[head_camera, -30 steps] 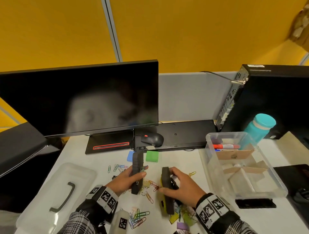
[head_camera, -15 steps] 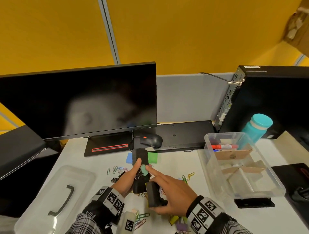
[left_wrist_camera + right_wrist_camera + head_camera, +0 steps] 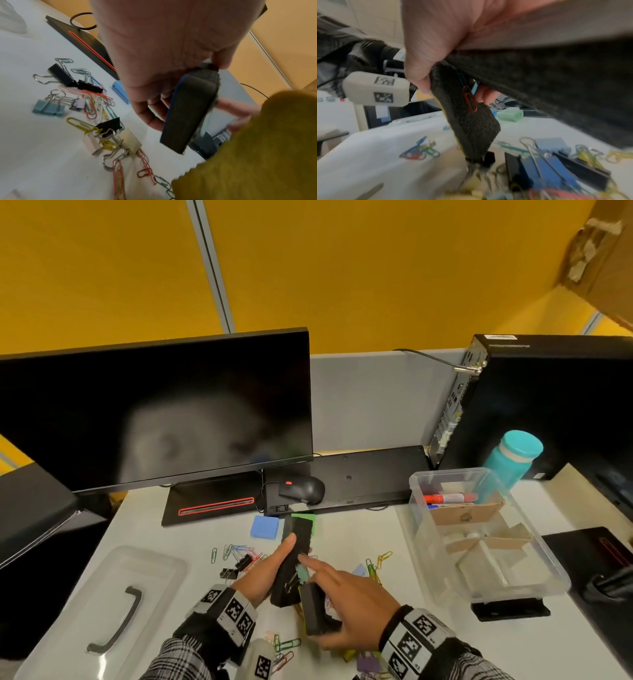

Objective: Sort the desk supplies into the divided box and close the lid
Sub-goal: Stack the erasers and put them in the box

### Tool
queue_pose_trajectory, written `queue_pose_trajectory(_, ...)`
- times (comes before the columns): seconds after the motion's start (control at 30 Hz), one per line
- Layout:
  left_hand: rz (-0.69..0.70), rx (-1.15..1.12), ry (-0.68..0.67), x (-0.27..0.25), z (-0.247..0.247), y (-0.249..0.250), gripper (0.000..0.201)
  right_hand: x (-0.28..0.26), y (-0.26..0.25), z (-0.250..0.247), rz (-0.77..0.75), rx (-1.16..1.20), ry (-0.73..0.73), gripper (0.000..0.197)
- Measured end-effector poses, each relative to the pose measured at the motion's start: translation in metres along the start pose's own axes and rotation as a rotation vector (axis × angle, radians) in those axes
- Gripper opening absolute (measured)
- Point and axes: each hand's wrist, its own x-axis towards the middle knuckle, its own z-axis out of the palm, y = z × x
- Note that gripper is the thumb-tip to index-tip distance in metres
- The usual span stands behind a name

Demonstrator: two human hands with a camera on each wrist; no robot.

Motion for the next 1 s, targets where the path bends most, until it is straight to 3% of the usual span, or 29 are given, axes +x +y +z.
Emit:
queue_pose_trajectory(0.1,0.038,-0.034,0.091,0.002,-0.004,0.001,0.052,-0.004,0.006,0.006,0.021,-0.019,-0.115,0.09)
queue_pose_trajectory(0.2,0.031,-0.031,0.107,0.002,-0.009,0.006,0.048,-0.005,0.008,0.0,0.059,-0.009,-0.098,0.091)
queue_pose_trajectory(0.33,0.035,-0.017,0.082,0.001,-0.008,0.008,0.043,0.005,0.0,-0.012,-0.003,-0.039,0.023,0.063)
queue_pose_trajectory(0.4,0.029,-0.02,0.038,0.0,-0.005,0.009,0.042,0.009,-0.002,-0.013,-0.01,-0.059,0.042,0.058)
queue_pose_trajectory(0.67,0.067,-0.128,0.069,0.0,-0.01,0.016,0.056,0.002,0.01,0.0,0.011,-0.027,-0.073,0.081)
queue_pose_trajectory(0.87,0.084,-0.099,0.028,0.001,-0.006,0.012,0.052,0.005,0.005,-0.012,-0.028,-0.043,0.11,0.063)
queue_pose_trajectory(1.0,0.149,0.037,0.003,0.0,-0.009,0.015,0.047,0.006,0.008,-0.023,0.064,0.278,0.293,0.067)
